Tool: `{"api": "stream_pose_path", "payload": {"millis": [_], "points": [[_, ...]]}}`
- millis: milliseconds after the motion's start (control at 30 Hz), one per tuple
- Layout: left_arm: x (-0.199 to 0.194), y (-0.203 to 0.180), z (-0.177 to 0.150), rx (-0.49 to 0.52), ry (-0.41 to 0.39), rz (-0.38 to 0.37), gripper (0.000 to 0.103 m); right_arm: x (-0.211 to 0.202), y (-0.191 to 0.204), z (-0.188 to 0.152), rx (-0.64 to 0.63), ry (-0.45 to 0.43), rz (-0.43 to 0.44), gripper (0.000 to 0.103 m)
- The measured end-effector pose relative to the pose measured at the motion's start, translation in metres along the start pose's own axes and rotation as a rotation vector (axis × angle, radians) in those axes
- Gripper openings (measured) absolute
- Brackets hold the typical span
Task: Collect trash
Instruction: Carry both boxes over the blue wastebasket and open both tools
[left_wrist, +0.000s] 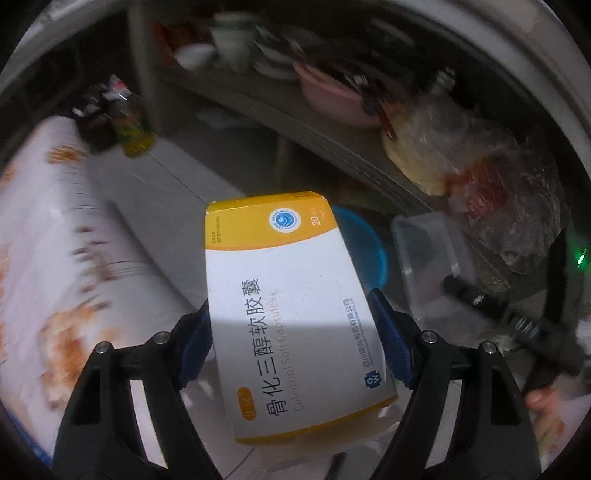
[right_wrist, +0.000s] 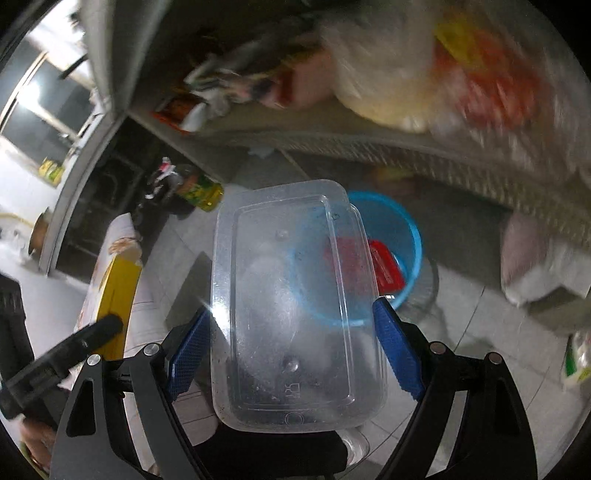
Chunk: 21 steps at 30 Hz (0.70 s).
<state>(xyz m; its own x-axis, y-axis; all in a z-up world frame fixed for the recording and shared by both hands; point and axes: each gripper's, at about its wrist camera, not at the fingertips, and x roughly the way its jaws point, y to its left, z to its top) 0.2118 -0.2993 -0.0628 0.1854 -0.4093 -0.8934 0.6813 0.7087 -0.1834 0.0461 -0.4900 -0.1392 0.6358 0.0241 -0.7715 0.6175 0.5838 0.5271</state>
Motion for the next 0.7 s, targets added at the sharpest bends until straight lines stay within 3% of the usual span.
{"api": "stream_pose_path", "payload": {"millis": [267,400,433,567,700], "points": [[0.097,-0.016,0.044,-0.040,0.187,-0.061,0.075,0.089,-0.049,0.009,0.159,0.080,0.013,0.083],[0.139,-0.022,0.065,-0.042,0.202,-0.040,0.078,0.141,-0.071,0.021,0.250,0.062,0.007,0.085],[0.148,-0.023,0.070,-0.041,0.202,-0.041,0.083,0.157,-0.077,0.025,0.268,0.049,0.001,0.085],[0.176,-0.026,0.078,-0.048,0.226,-0.037,0.084,0.208,-0.101,0.032,0.345,0.057,-0.064,0.085],[0.174,-0.029,0.077,-0.050,0.215,-0.061,0.084,0.215,-0.107,0.029,0.336,0.033,-0.131,0.085]]}}
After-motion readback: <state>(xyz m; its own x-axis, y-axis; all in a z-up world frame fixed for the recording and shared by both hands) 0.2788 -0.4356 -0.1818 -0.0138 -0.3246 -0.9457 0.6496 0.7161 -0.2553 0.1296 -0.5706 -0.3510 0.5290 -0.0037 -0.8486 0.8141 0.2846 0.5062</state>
